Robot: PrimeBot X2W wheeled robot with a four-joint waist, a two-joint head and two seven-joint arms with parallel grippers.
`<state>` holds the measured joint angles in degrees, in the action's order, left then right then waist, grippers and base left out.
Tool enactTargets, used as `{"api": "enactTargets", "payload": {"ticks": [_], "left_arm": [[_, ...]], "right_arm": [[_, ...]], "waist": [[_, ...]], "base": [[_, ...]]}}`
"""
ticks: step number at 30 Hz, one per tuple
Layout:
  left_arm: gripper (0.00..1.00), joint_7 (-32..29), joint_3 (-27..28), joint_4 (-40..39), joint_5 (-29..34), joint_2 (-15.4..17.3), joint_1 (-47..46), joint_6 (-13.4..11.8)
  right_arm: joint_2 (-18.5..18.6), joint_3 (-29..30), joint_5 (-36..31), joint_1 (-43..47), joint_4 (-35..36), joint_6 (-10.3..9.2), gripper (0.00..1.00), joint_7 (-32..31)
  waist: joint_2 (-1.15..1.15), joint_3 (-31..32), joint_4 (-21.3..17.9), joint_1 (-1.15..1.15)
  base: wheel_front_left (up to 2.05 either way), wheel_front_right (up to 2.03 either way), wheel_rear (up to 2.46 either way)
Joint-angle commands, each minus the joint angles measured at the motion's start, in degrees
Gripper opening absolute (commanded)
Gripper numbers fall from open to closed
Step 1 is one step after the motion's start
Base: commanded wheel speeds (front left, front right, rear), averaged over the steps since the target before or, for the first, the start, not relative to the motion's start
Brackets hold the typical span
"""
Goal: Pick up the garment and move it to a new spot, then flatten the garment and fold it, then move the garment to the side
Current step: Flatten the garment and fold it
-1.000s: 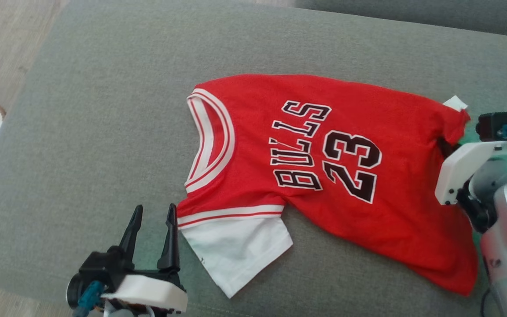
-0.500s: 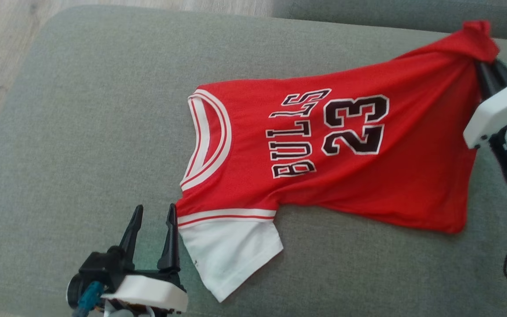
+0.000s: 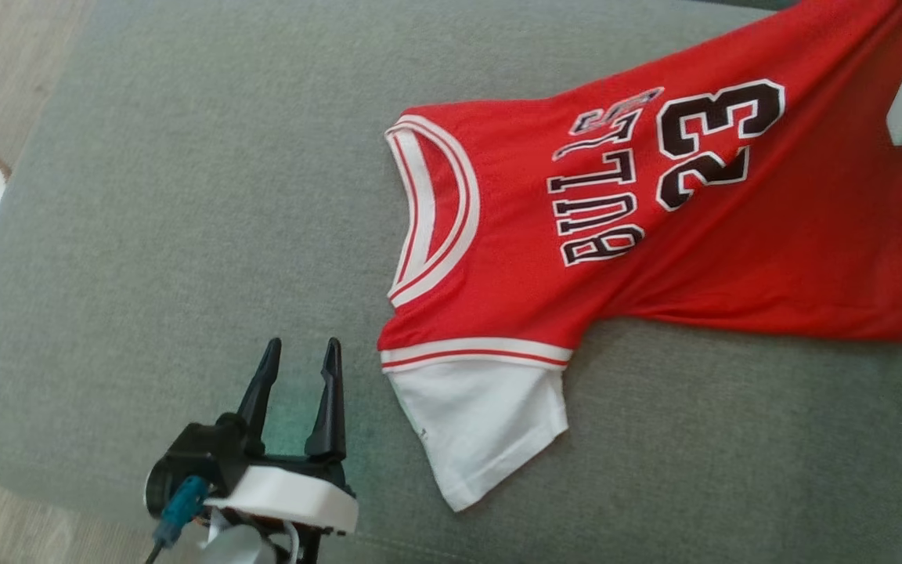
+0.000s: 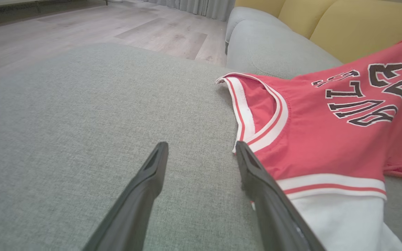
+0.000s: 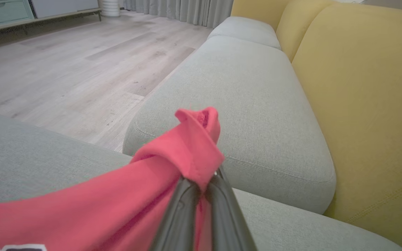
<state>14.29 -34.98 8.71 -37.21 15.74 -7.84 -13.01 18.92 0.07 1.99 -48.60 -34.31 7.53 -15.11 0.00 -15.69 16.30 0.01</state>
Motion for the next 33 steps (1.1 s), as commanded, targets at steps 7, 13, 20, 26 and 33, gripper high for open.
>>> {"api": "enactTargets", "payload": {"ticks": [7,13,20,26,33], "left_arm": [[1.00,0.7,2.9,-0.7,1.0,-0.2,-1.6,0.5],[1.00,0.7,3.6,-0.9,1.6,0.0,-1.1,0.5],[1.00,0.6,4.2,-1.0,1.9,0.8,-1.2,0.3],[1.00,0.0,4.4,-0.8,1.5,1.6,0.5,-0.7],[1.00,-0.8,3.9,-0.5,0.5,2.2,4.3,-1.3]], "right_arm": [[-2.9,-1.3,-1.8,-2.0,-5.8,-0.04,1.00,7.6],[-3.5,-3.7,1.0,0.9,-4.4,-0.04,1.00,11.5],[-5.2,-3.2,2.6,11.0,3.2,-0.04,1.00,15.5],[-10.9,-0.6,2.2,23.6,10.8,-0.04,1.00,16.5],[-15.5,0.9,1.2,38.7,19.7,-0.04,1.00,17.2]], "waist": [[0.00,-0.4,0.0,-0.01],[0.00,1.2,-2.5,-0.01],[0.00,5.3,-6.5,-0.01],[0.00,10.0,-9.0,-0.01],[0.00,15.2,-9.9,-0.01]], "base": [[0.00,0.00,0.00],[0.00,0.00,0.00],[0.00,0.00,0.00],[0.00,0.00,0.00],[0.00,0.00,0.00]]}}
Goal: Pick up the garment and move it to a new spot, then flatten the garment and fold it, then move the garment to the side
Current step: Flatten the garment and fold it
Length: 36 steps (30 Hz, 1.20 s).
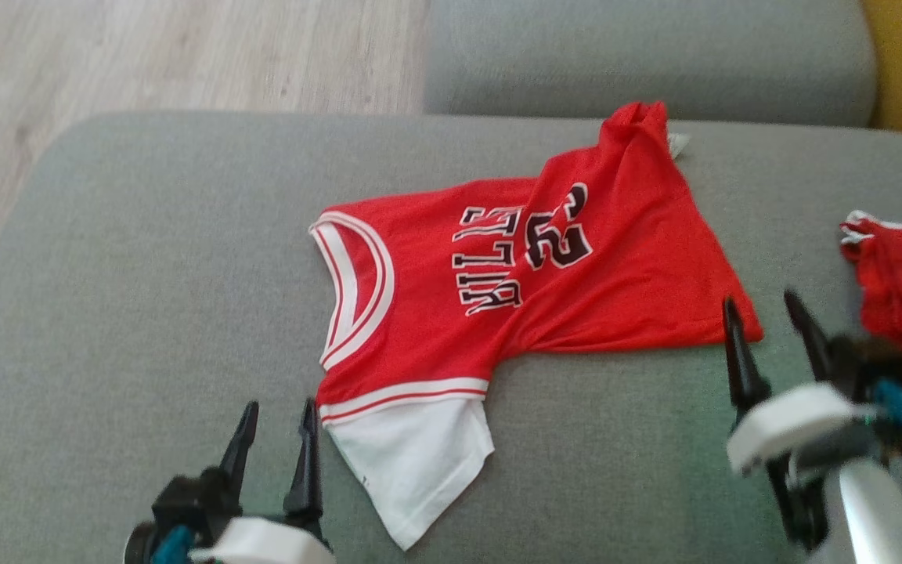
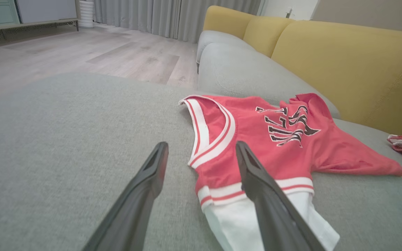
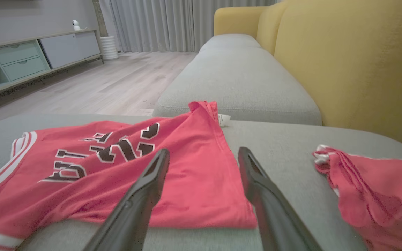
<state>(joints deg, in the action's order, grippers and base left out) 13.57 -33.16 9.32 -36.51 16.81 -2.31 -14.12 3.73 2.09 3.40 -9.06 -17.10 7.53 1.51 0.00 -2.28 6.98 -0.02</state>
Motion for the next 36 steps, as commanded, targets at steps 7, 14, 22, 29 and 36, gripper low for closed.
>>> {"api": "enactTargets", "payload": {"ticks": [7,14,22,29,36], "left_arm": [[1.00,0.1,2.1,-1.1,-1.2,1.7,2.9,-0.7],[1.00,0.1,1.8,-2.0,-1.4,1.9,4.6,-1.2],[1.00,-0.5,1.0,-2.5,-1.2,2.2,4.5,-1.3],[1.00,-2.9,-1.5,-2.4,-1.2,1.7,4.8,-0.4],[1.00,-11.7,-7.0,0.7,-3.9,-0.7,5.0,2.3]], "right_arm": [[-0.8,-3.0,3.4,10.6,10.1,-0.04,1.00,0.6],[-0.8,-3.4,4.4,14.4,13.8,-0.04,1.00,0.1],[-0.8,-3.1,4.5,15.1,14.2,-0.04,1.00,0.0],[-0.8,-2.9,4.3,15.3,14.3,-0.04,1.00,0.1],[-0.8,-3.2,3.9,15.0,14.5,-0.04,1.00,-0.3]], "waist": [[0.00,4.1,-0.9,0.02],[0.00,4.7,-1.1,0.02],[0.00,4.8,-1.0,0.02],[0.00,4.6,-1.0,0.02],[0.00,4.2,-2.0,0.02]], "base": [[0.00,0.00,0.00],[0.00,0.00,0.00],[0.00,0.00,0.00],[0.00,0.00,0.00],[0.00,0.00,0.00]]}}
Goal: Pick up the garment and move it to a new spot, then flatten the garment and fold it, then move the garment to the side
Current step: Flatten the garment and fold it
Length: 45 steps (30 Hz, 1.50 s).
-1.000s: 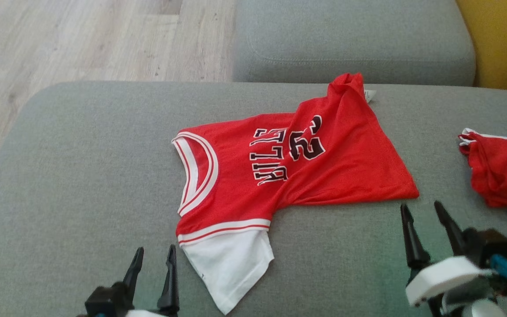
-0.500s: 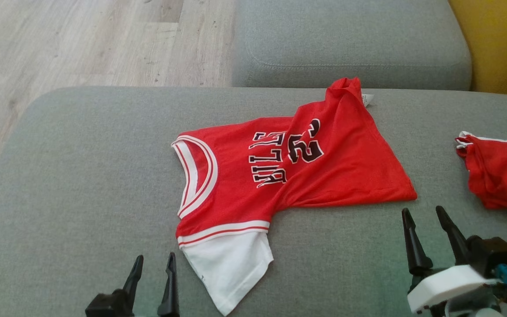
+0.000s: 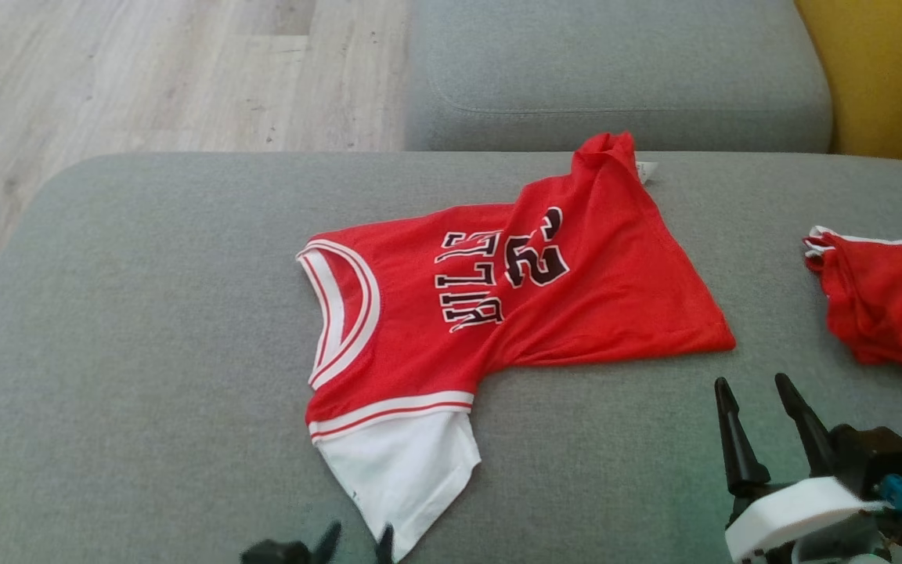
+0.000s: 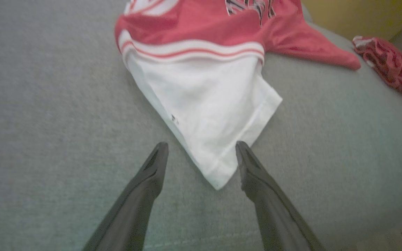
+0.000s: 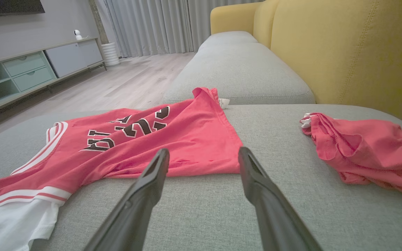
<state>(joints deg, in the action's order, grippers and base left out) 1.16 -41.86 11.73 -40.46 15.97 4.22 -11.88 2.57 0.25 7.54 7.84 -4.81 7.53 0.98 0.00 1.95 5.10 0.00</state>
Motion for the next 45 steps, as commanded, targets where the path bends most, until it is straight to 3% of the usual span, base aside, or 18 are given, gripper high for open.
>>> {"api": "enactTargets", "payload": {"ticks": [1,8,15,16,17,18,19,30,45], "left_arm": [[1.00,-0.4,1.2,-0.8,-0.2,-0.1,-1.8,0.2],[1.00,-4.3,0.4,4.2,-2.7,-2.6,-4.3,1.6],[1.00,-3.4,0.5,7.3,-3.4,-4.7,-7.0,2.9],[0.64,-3.3,0.4,7.6,-3.3,-4.9,-7.4,3.1],[0.36,-2.7,0.5,7.8,-3.1,-5.1,-7.8,3.1],[0.12,-2.2,0.7,7.9,-3.0,-5.3,-8.2,3.2],[0.00,-1.5,1.0,7.9,-2.9,-5.3,-8.5,3.2],[0.00,6.7,6.3,1.3,-1.0,-2.5,-10.4,0.2],[0.00,7.1,8.9,-7.0,-0.6,1.2,-8.7,-3.1]], "right_arm": [[0.3,-1.4,-0.4,-2.0,2.2,-0.04,1.00,0.1],[0.3,-1.5,-1.0,-2.8,2.8,-0.04,1.00,-0.4],[0.3,-1.2,-1.6,-3.8,3.5,-0.04,1.00,-0.7],[0.3,-1.0,-1.6,-3.9,3.5,-0.04,1.00,-0.7],[0.3,-0.9,-1.8,-4.1,3.4,-0.04,1.00,-0.9],[0.3,-0.8,-1.9,-4.5,3.3,-0.04,1.00,-1.0],[0.3,-0.6,-2.1,-4.9,3.0,-0.04,1.00,-1.3],[0.3,8.0,-5.9,-19.1,-9.9,-0.04,1.00,-10.8],[0.3,12.2,-8.0,-29.9,-28.5,-0.04,1.00,-16.8]], "waist": [[0.00,-0.2,-0.4,0.00],[0.00,-1.5,-2.5,0.00],[0.00,-3.5,-4.1,0.00],[0.00,-3.7,-4.2,0.00],[0.00,-4.0,-4.2,0.00],[0.00,-4.2,-4.1,0.00],[0.00,-4.4,-4.0,0.00],[0.00,-7.4,0.8,0.00],[0.00,-9.7,5.0,0.00]], "base": [[0.00,0.00,0.00],[0.00,0.00,0.00],[0.00,0.00,0.00],[0.00,0.00,0.00],[0.00,0.00,0.00],[0.00,0.00,0.00],[0.00,0.00,0.00],[0.00,0.00,0.00],[0.00,0.00,0.00]]}}
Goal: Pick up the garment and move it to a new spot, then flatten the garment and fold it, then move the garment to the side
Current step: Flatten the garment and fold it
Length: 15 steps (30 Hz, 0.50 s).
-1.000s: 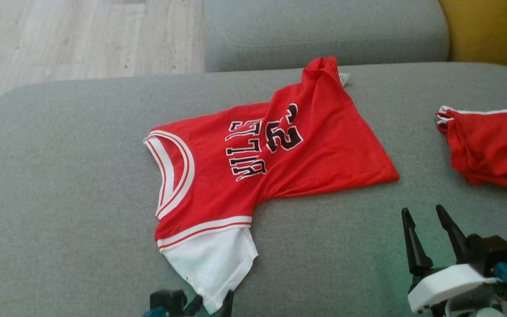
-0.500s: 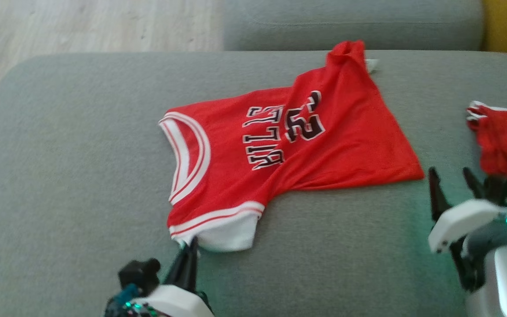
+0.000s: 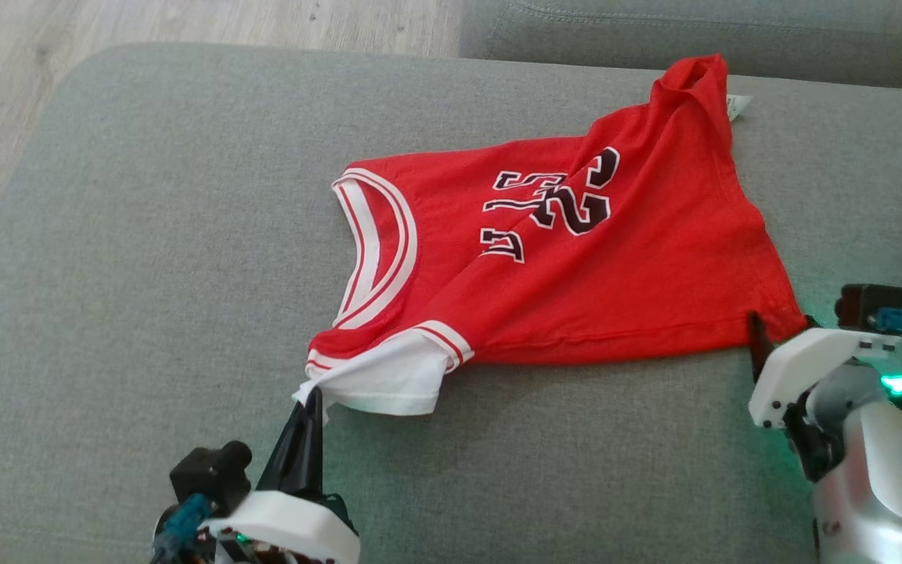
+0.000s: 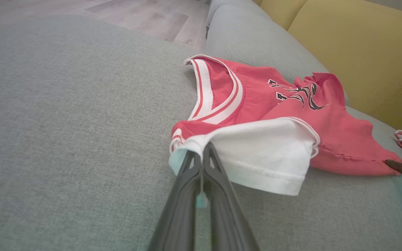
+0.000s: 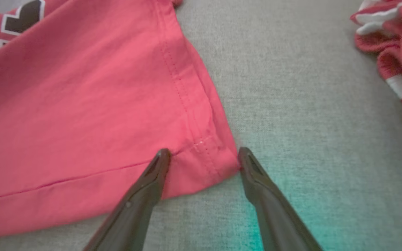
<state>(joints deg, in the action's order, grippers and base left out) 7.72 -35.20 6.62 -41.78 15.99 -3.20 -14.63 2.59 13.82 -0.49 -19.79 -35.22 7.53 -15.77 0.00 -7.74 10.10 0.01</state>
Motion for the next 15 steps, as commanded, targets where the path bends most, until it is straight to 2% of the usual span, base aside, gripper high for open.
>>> {"api": "enactTargets", "payload": {"ticks": [1,2,3,4,5,6,8,15], "left_arm": [[0.00,0.6,2.3,-2.1,0.7,1.2,-1.2,-0.4],[0.00,0.6,2.3,-2.3,0.7,1.3,-1.2,-0.5],[0.00,0.6,2.3,-2.5,0.7,1.3,-1.2,-0.6],[0.00,0.6,2.3,-2.6,0.7,1.4,-1.2,-0.7],[0.00,0.6,2.4,-2.8,0.7,1.4,-1.2,-0.7],[0.00,0.7,2.4,-2.9,0.8,1.5,-1.2,-0.8],[0.00,0.9,2.6,-3.1,0.8,1.6,-1.4,-0.9],[0.00,1.7,3.8,-5.1,1.9,3.2,-3.7,-1.0]], "right_arm": [[0.3,-1.5,0.2,-2.8,0.9,-0.04,1.00,-0.1],[0.3,-1.8,0.1,-3.2,0.1,-0.04,1.00,-0.2],[0.3,-2.0,0.2,-3.6,-0.8,-0.04,0.87,-0.3],[0.3,-2.3,0.5,-4.0,-1.6,-0.04,0.56,-0.3],[0.3,-2.7,0.9,-4.4,-2.4,-0.04,0.41,-0.3],[0.3,-3.1,1.3,-4.7,-3.0,-0.04,0.31,-0.2],[0.3,-3.7,2.1,-5.3,-3.7,-0.04,0.00,0.9],[0.3,-5.3,4.7,-6.8,-2.4,-0.04,0.00,7.9]], "waist": [[0.00,-0.1,0.0,-0.01],[0.00,-0.2,0.0,-0.01],[0.00,-0.3,0.0,-0.01],[0.00,-0.4,-0.1,-0.01],[0.00,-0.4,-0.2,-0.01],[0.00,-0.4,-0.3,-0.01],[0.00,-0.5,-0.4,-0.01],[0.00,1.5,-1.8,-0.01]], "base": [[0.00,0.00,0.00],[0.00,0.00,0.00],[0.00,0.00,0.00],[0.00,0.00,0.00],[0.00,0.00,0.00],[0.00,0.00,0.00],[0.00,0.00,0.00],[0.00,0.00,0.00]]}}
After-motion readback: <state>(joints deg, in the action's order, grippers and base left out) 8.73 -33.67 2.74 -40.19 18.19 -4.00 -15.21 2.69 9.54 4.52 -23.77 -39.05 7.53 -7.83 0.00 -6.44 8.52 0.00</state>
